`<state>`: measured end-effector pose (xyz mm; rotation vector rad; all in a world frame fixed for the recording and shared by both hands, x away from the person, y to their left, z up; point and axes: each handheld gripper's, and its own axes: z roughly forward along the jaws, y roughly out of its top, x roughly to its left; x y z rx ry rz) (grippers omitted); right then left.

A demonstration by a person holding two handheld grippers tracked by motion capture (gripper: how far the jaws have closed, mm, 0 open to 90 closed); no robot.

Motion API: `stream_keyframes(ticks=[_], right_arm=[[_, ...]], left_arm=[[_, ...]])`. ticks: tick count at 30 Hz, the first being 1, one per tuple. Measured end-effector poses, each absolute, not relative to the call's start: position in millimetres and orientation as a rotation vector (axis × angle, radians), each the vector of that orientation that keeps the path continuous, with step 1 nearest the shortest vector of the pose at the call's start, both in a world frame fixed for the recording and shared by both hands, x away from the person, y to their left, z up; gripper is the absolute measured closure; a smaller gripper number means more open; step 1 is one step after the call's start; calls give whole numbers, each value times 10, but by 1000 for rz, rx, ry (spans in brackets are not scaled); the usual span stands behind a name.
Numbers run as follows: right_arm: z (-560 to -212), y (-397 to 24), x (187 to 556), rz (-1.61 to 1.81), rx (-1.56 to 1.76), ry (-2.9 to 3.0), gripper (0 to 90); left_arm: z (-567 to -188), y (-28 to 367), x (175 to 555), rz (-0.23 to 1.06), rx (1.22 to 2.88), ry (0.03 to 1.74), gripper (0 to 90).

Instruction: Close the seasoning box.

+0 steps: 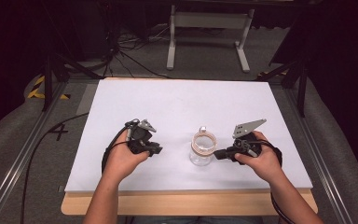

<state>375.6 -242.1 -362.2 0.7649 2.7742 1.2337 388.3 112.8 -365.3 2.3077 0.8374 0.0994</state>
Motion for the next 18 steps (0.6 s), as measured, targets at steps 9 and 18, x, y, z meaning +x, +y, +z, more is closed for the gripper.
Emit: stream_keyframes(ticks=[9,18], right_arm=[[-3395,-2687,3742,1368,804,2609,832],[-3301,-3061,3778,1372,908,2456,740]], left_arm=[[-3612,1290,3877,141,2207,910,693],[-3636,1387,3917,171,2185,961,645]])
